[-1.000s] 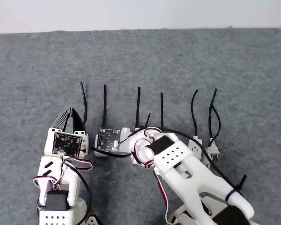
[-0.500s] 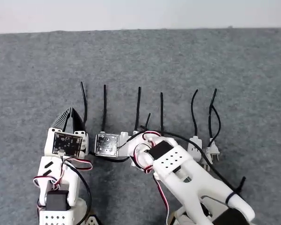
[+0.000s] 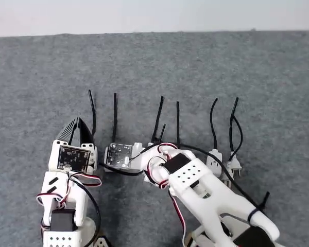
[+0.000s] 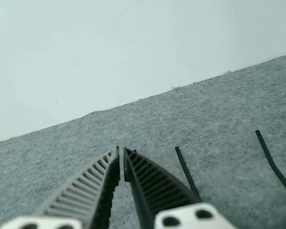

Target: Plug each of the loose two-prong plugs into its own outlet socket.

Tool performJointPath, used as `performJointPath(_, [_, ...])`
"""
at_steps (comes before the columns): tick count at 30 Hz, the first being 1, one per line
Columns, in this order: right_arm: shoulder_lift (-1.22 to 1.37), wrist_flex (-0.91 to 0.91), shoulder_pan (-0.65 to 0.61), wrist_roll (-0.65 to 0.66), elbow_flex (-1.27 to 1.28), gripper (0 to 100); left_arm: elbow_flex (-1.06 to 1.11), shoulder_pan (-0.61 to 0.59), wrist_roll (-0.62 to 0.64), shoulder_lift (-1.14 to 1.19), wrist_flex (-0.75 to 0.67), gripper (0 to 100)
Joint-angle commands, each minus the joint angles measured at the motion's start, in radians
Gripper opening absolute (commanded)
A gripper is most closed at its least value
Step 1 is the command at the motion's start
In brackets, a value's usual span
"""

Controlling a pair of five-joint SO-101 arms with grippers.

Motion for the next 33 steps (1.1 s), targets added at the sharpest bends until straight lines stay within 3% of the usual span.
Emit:
performJointPath(1, [0.061,0.097,0.007,-0.021,0.009,0.8,-0.013,0.002,-0.005,-0.014,-0.028,1])
performJointPath(11, [0.071,0.377,-0.051,-0.063,-0.201,0.8,-0.013,0.005,-0.002,-0.014,-0.026,1])
performJointPath(20, [0.074,0.374,-0.05,-0.071,-0.19,0.8,-0.013,0.006,0.0,-0.014,-0.026,1])
performJointPath(28, [0.159,0.205,-0.047,-0.071,-0.06,0.8,-0.013,0.008,0.0,-0.014,-0.026,1])
performJointPath(33, [0.222,0.213,-0.045,-0.071,-0.098,0.8,-0.013,0.008,0.0,-0.014,-0.026,1])
